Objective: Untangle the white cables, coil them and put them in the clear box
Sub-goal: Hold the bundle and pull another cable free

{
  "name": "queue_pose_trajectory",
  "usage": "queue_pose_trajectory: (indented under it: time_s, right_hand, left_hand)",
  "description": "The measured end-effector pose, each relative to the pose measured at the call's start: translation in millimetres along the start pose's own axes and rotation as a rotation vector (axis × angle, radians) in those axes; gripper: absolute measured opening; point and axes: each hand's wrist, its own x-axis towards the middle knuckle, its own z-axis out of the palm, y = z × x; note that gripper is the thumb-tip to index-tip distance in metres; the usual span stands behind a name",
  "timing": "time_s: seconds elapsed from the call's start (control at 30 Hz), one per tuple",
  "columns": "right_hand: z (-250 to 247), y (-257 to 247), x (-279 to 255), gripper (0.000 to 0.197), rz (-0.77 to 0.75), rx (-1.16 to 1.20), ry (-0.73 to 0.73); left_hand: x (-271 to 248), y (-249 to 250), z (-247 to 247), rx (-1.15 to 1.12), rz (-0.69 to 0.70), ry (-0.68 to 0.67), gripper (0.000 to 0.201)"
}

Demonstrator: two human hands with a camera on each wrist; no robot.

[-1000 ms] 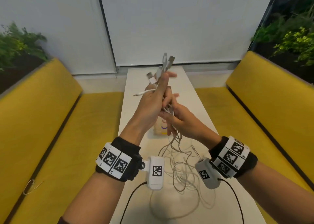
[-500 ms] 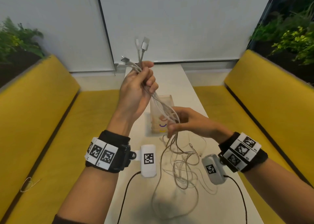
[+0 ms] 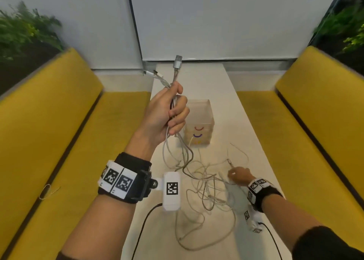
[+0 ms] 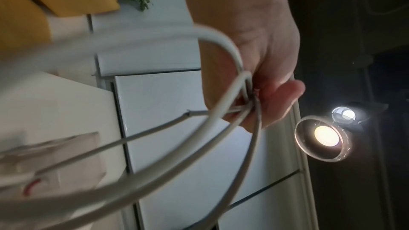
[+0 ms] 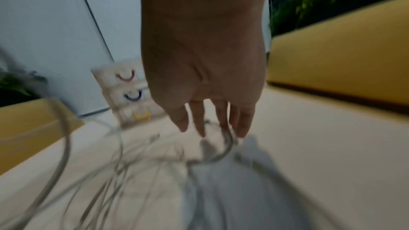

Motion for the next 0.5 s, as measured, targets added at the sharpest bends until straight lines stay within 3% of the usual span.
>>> queue_pose_trajectory:
  time_s: [0.1, 0.17, 0.23, 0.33, 0.43, 0.5]
  right_hand:
    - [32.5, 5.5, 7.0, 0.036, 0.062, -0.173, 0.088]
    - [34.4, 11.7, 8.8, 0.033, 0.151, 0.021, 0.159]
    - [21.0, 13.6, 2.4, 0.027, 0.160, 0.358, 0.292]
    - [-26.4, 1.0, -22.7, 0.020, 0.029, 0.869, 0.510]
    - [-91.9, -20.6, -48.6, 0.019, -0.200, 1.243, 0.532]
    - [-137.3, -36.7, -72.0, 0.033, -0.354, 1.335, 0.514]
  left_hand:
    - [-4.9, -3.1, -7.2, 0.031, -0.014, -0.009, 0.028]
    - [-5.6, -2.3, -11.4, 0.055, -0.010, 0.003, 0.029]
    - [-4.2, -1.9, -14.7, 0.096, -0.005, 0.022, 0.030]
    - [0.6, -4.7, -16.5, 0.202, -0.020, 0.061, 0.031]
    - [5.0, -11.9, -13.9, 0.289, -0.067, 0.087, 0.026]
    - [7.6, -17.2, -9.6, 0.319, -0.106, 0.114, 0.023]
